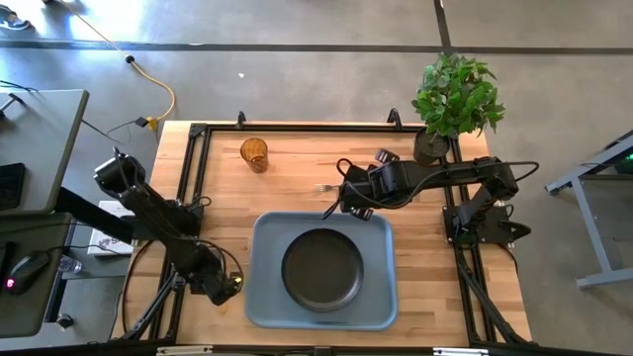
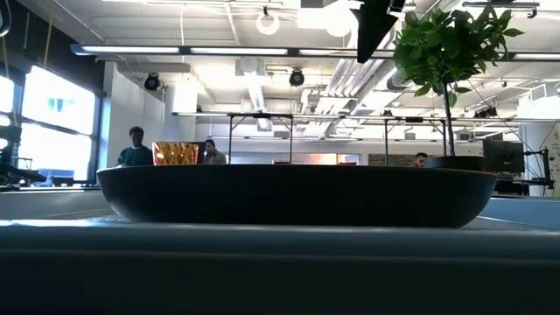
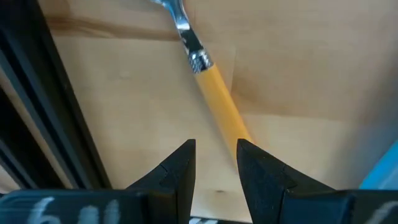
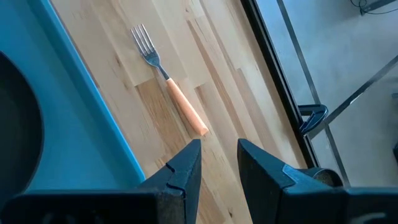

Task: Pick and place plate/cup/fork/spoon on tray
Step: Put the brown spoon on the blue serving tray to the left of the black plate

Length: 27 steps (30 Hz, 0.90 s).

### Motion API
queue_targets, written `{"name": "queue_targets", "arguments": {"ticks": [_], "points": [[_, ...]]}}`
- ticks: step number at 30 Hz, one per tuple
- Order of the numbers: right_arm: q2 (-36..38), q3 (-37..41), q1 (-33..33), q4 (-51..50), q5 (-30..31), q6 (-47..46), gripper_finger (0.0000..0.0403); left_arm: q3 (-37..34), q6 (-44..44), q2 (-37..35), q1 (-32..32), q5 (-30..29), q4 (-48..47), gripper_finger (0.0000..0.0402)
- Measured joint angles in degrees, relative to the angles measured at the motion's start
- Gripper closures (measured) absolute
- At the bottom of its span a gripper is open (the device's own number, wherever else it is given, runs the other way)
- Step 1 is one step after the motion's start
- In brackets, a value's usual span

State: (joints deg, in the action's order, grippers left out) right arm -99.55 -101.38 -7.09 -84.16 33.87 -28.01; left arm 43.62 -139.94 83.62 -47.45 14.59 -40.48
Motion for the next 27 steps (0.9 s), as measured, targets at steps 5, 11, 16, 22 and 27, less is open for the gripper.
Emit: {"name": "queue_targets", "arguments": {"ticks": [5, 11, 16, 22, 27], "points": [[0.0, 0.0, 0.0, 0.0, 0.0, 0.0, 0.0308, 0.0, 0.0, 1.9, 1.1, 0.0, 0.2, 0.0296], [0.0, 0.0, 0.0, 0.0, 0.0, 0.0, 0.0308, 0.0, 0.0, 3.0, 1.7, 0.9, 0.2, 0.0296], [0.0, 0.0, 0.0, 0.0, 0.0, 0.0, 0.0308, 0.0, -0.2, 3.1, 2.0, 1.0, 0.0, 0.0296], [0.0, 0.0, 0.0, 0.0, 0.0, 0.0, 0.0308, 0.0, -0.2, 3.6, 2.9, 1.0, -0.3, 0.0296], [0.0, 0.0, 0.0, 0.2, 0.0, 0.0, 0.0308, 0.0, -0.2, 5.7, 3.2, 1.2, 0.2, 0.0296]]}}
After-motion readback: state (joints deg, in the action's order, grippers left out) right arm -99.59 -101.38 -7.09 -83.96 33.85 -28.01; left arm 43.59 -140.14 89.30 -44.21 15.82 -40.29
